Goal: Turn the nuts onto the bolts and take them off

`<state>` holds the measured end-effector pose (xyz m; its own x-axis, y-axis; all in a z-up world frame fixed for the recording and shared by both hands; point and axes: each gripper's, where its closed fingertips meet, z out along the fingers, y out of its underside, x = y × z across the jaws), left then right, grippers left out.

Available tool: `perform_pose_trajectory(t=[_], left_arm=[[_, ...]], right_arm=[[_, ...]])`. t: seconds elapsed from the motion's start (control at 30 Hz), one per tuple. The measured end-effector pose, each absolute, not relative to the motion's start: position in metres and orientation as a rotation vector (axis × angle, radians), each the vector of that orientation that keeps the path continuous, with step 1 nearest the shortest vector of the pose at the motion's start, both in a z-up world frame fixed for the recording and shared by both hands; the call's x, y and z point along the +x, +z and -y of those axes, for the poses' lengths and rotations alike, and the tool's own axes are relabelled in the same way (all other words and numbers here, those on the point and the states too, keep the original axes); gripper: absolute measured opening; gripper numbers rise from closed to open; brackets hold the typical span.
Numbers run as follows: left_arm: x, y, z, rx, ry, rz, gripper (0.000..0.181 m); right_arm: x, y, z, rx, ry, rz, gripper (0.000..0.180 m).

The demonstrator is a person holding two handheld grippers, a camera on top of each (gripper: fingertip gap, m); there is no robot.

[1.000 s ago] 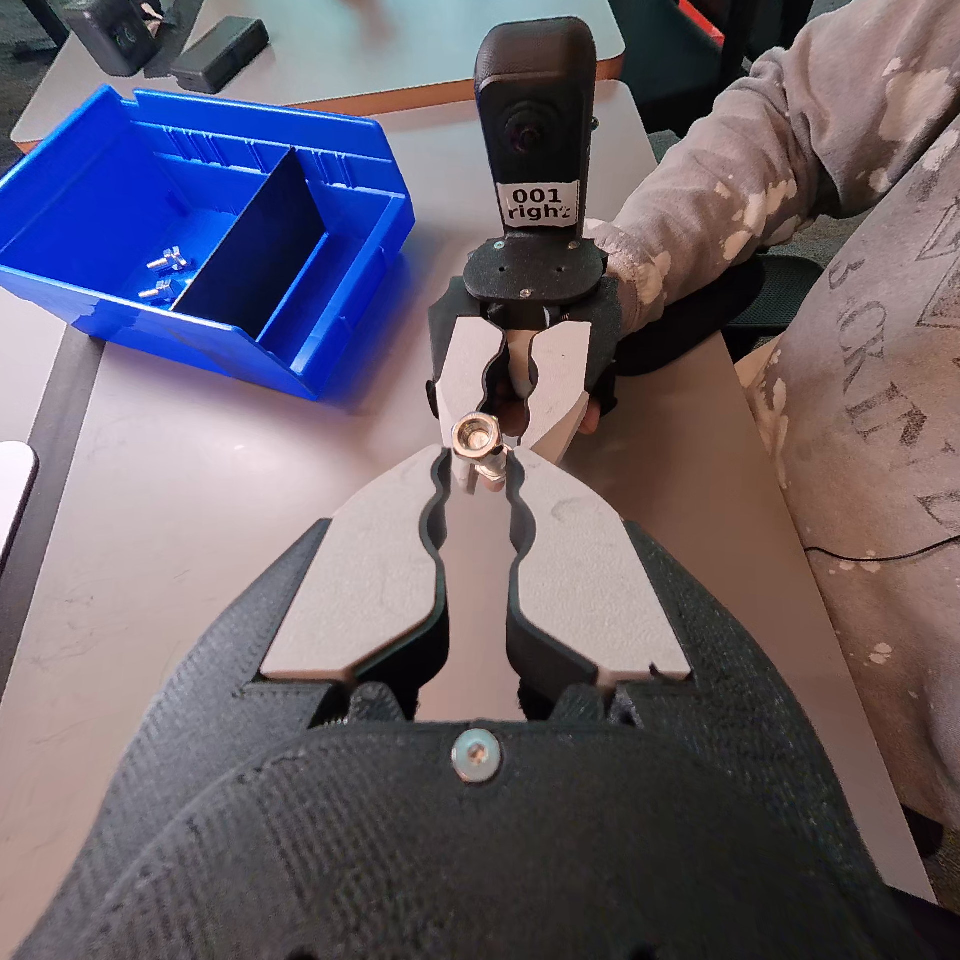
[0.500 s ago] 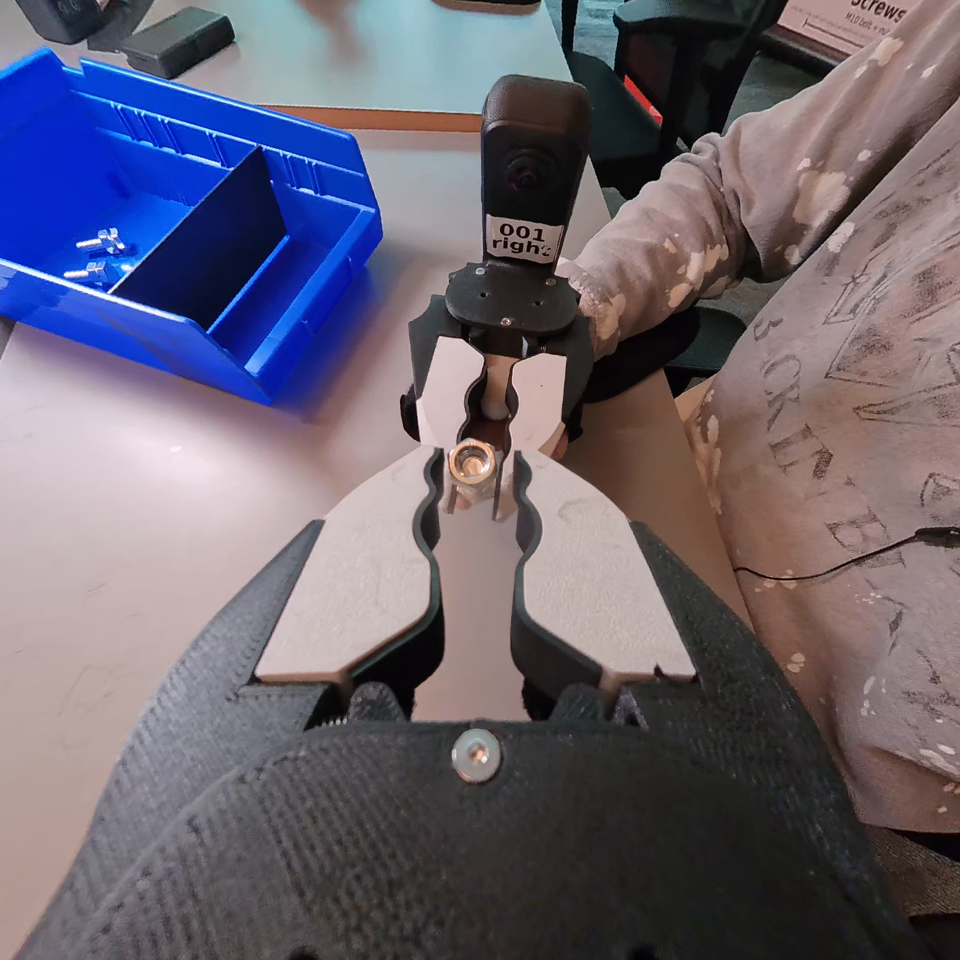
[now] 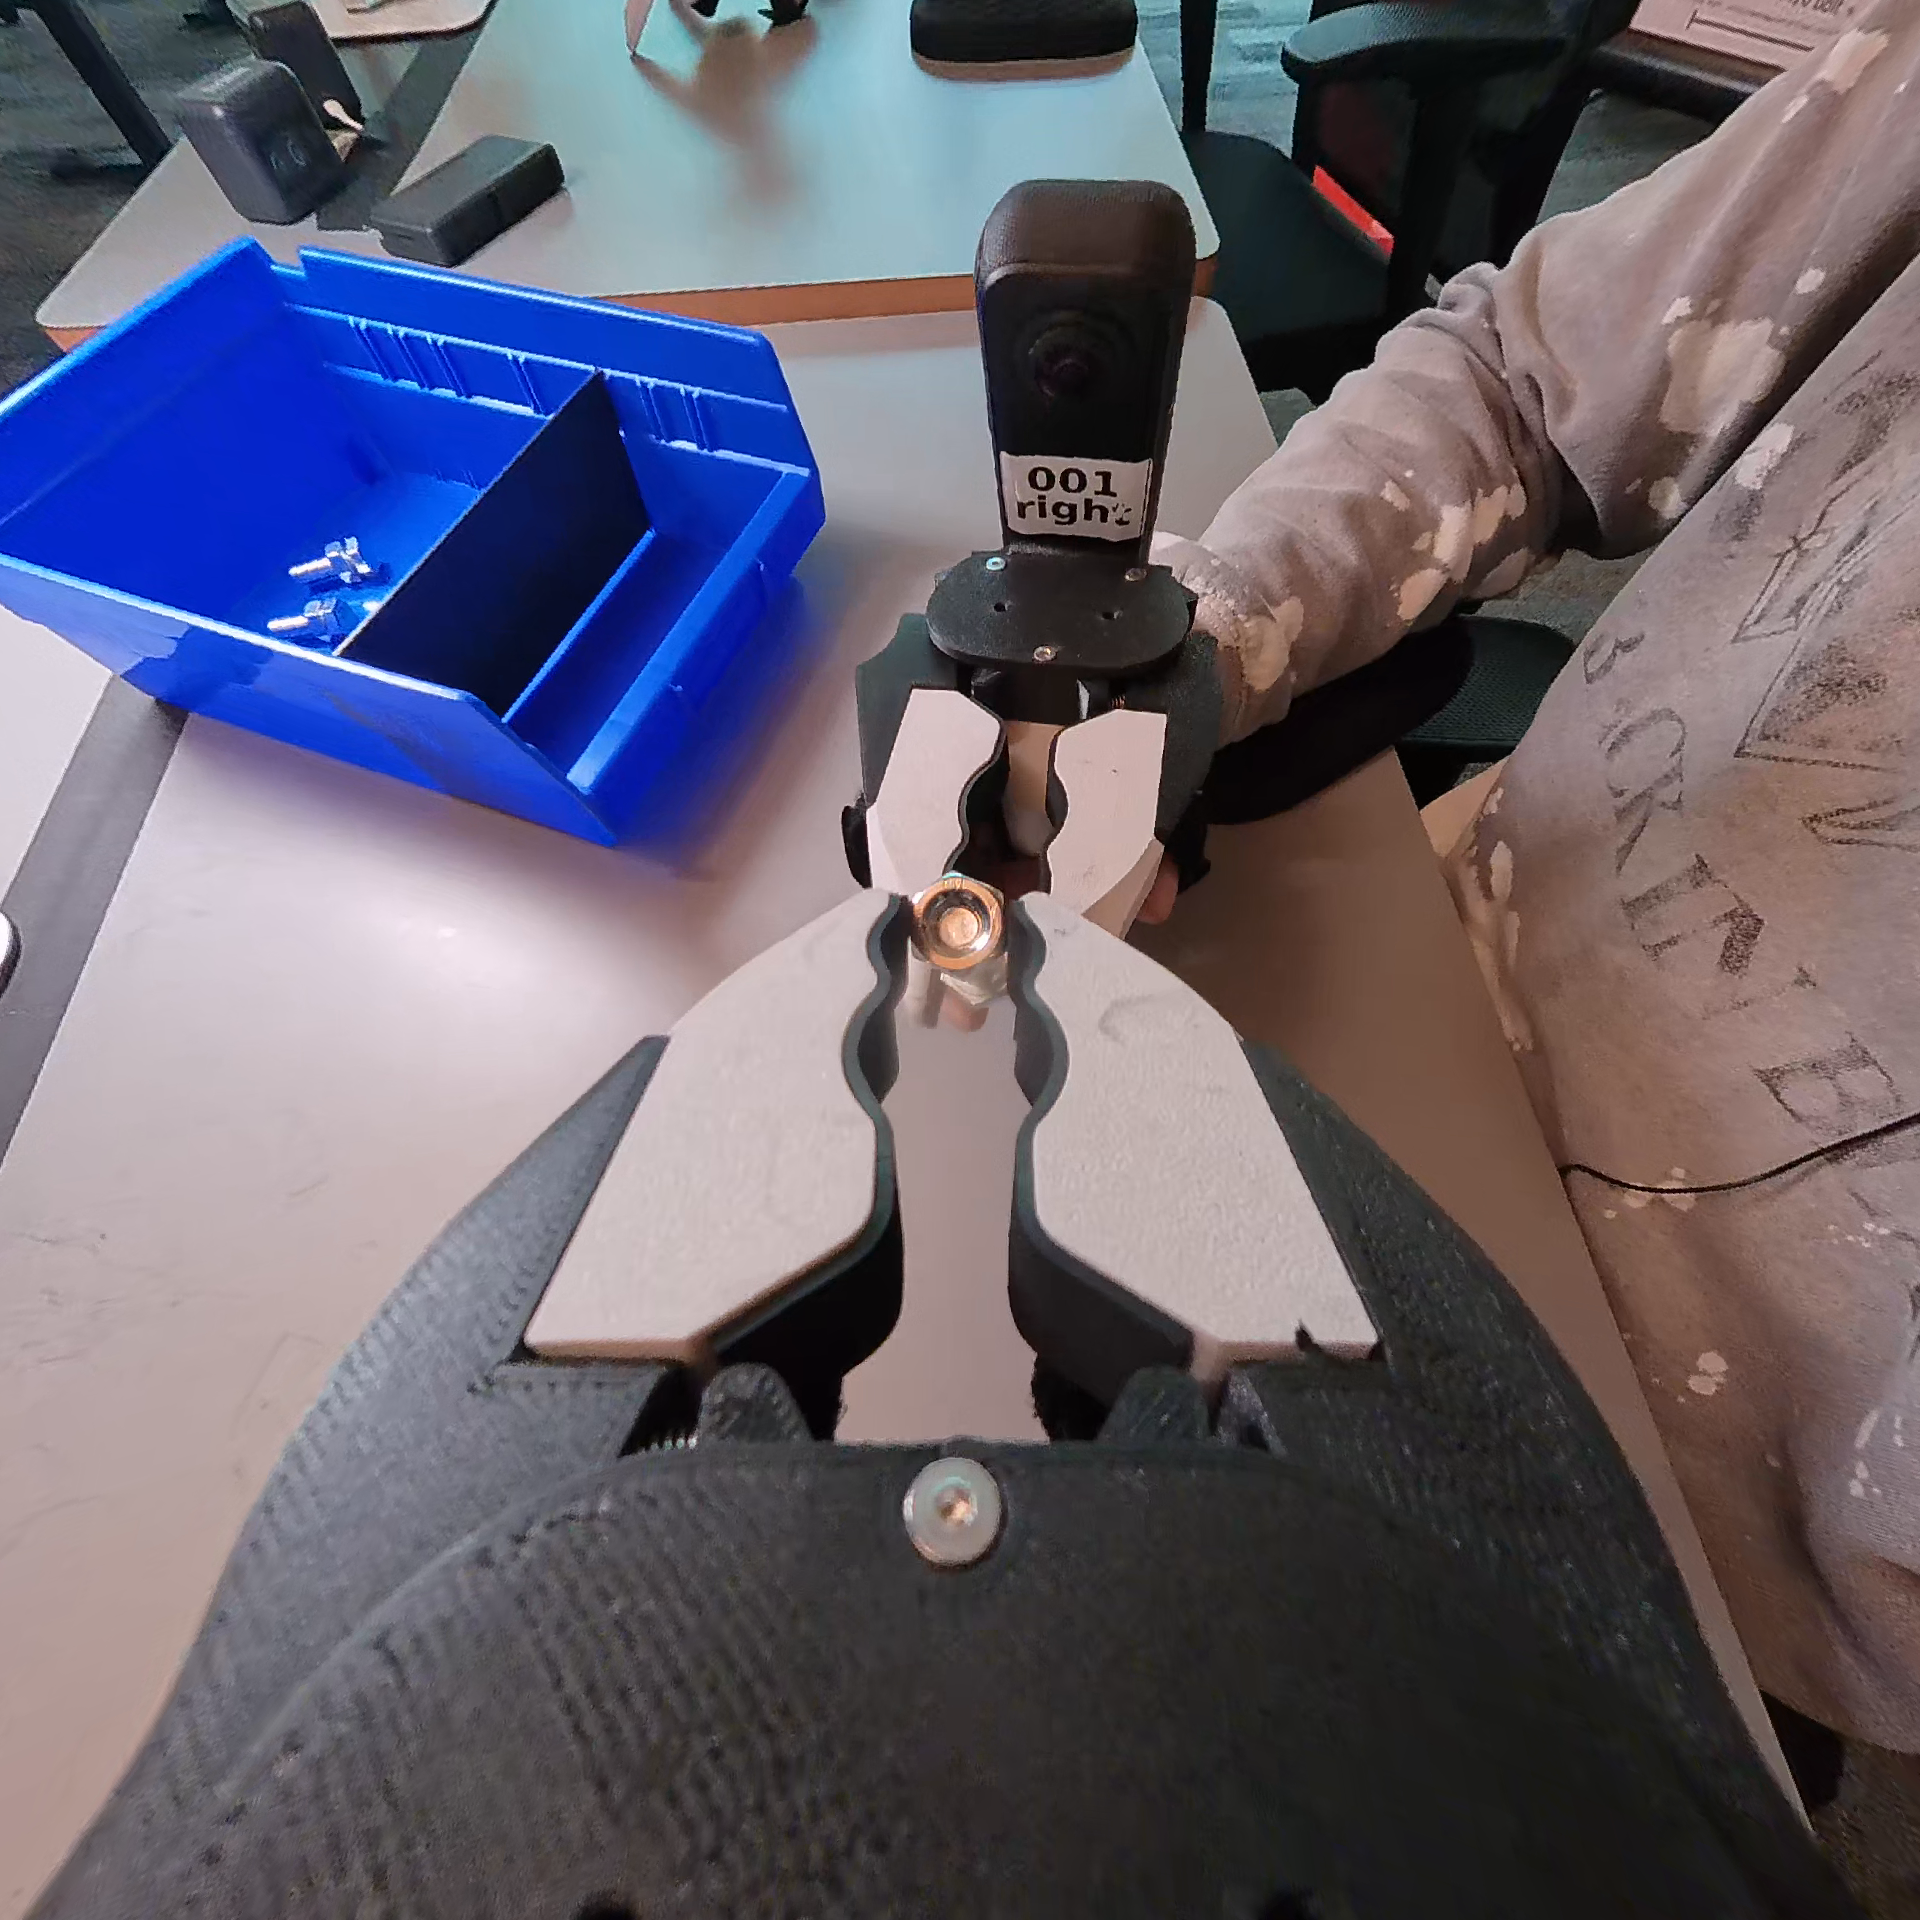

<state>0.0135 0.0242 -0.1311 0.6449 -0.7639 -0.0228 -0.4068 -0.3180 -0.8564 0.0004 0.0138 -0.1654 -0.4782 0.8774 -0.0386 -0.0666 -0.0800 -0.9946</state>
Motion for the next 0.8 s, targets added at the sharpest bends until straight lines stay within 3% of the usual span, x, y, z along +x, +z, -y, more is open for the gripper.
perform_pose_trajectory(t=[0.8], left_arm=[[0.019, -0.131, -0.022, -2.035, -0.465, -1.059, 0.02]], right_arm=[[0.005, -0.158, -0.011, -0.872, 1.697, 1.446, 0.018]])
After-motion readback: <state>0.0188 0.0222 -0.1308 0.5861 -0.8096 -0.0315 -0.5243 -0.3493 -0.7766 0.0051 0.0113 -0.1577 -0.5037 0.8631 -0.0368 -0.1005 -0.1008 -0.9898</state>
